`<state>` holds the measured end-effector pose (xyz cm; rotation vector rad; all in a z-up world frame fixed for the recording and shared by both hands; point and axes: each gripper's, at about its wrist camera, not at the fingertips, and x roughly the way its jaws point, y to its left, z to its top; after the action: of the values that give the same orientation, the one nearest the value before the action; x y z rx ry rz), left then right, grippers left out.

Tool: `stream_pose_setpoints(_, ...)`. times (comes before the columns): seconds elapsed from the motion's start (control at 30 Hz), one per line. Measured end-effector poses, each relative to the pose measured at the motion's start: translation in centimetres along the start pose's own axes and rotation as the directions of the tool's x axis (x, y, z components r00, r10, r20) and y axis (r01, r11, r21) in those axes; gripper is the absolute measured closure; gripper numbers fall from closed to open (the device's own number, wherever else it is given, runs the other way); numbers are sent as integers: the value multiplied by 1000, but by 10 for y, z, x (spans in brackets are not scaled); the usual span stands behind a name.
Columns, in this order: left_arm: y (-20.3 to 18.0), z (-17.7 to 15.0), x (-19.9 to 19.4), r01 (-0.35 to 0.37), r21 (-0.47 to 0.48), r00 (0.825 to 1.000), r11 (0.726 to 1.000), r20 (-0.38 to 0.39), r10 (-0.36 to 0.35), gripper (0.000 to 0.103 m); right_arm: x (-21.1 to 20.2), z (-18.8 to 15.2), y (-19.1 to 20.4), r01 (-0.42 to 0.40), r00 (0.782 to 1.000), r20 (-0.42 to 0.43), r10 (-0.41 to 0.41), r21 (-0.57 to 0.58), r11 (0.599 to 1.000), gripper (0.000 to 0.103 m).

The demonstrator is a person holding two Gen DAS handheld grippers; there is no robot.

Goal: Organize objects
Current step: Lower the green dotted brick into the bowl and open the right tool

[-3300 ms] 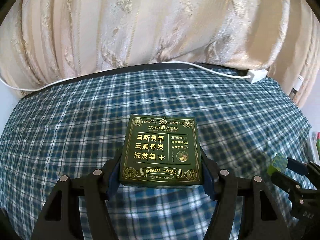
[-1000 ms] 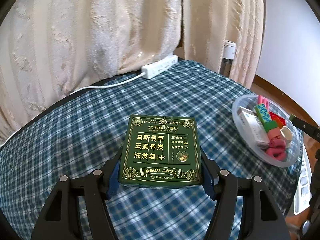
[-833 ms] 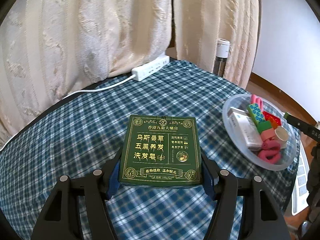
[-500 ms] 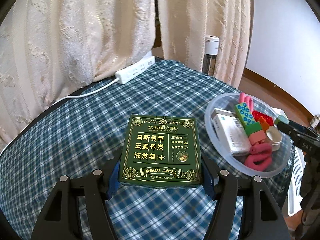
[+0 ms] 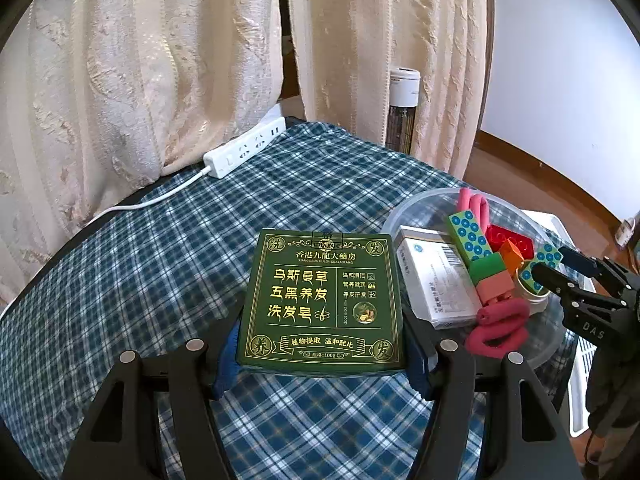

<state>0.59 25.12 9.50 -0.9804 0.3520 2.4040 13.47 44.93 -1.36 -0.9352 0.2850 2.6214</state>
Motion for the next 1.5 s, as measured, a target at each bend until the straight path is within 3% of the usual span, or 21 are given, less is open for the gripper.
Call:
stream_pose_setpoints(0.47, -32, 13, 11, 45, 45, 999, 998, -2, -45, 36, -9, 2, -7, -23, 999, 38, 22, 23, 999, 38)
stream_pose_setpoints(0.97, -70, 31, 48, 77, 82, 996, 994, -48, -74, 36, -19, 2, -15, -37, 996, 81, 34, 36, 999, 37)
stream_pose_setpoints(1.5, -77, 33, 64, 111, 67, 990, 992, -96, -104, 35, -23, -1, -20, -41, 996, 85, 37, 49, 998, 37)
